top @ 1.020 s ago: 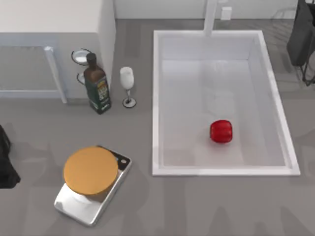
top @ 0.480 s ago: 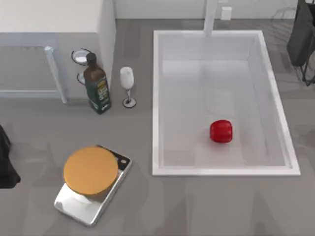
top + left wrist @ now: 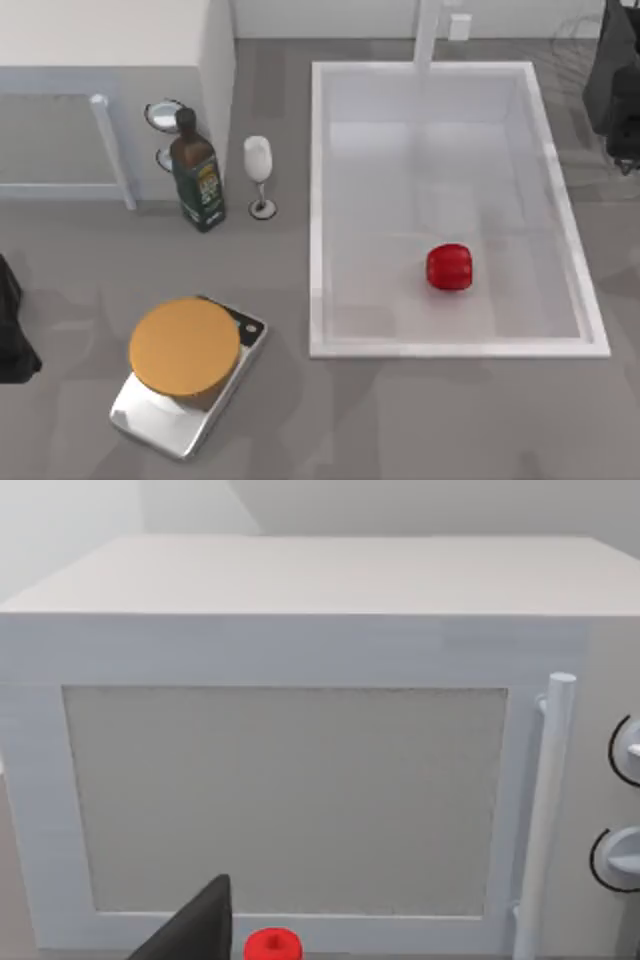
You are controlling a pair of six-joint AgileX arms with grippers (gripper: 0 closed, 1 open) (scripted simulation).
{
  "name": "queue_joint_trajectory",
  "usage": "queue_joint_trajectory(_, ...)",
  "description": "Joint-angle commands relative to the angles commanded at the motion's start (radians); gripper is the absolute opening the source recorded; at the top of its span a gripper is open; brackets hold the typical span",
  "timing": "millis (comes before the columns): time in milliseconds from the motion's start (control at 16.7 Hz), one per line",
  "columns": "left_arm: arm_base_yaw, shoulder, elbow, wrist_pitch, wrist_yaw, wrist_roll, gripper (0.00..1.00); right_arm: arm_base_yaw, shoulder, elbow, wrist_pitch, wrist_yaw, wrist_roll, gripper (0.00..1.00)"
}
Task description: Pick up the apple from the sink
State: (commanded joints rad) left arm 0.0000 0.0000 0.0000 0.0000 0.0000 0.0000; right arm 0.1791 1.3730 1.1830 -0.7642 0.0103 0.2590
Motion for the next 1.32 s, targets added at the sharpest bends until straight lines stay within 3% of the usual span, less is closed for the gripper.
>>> queue_joint_trajectory(360,0.000,0.000,0.000,0.000,0.000,0.000,1.00,0.125,0.565,0.452,-0.269,-0.002,0.102,1.00)
queue_joint_trajectory(660,0.000,0.000,0.000,0.000,0.000,0.000,1.00,0.207,0.881,0.708,-0.403,-0.005,0.156,1.00)
queue_joint_trajectory(1320,0.000,0.000,0.000,0.000,0.000,0.000,1.00,0.224,0.976,0.748,-0.392,-0.006,0.169,1.00)
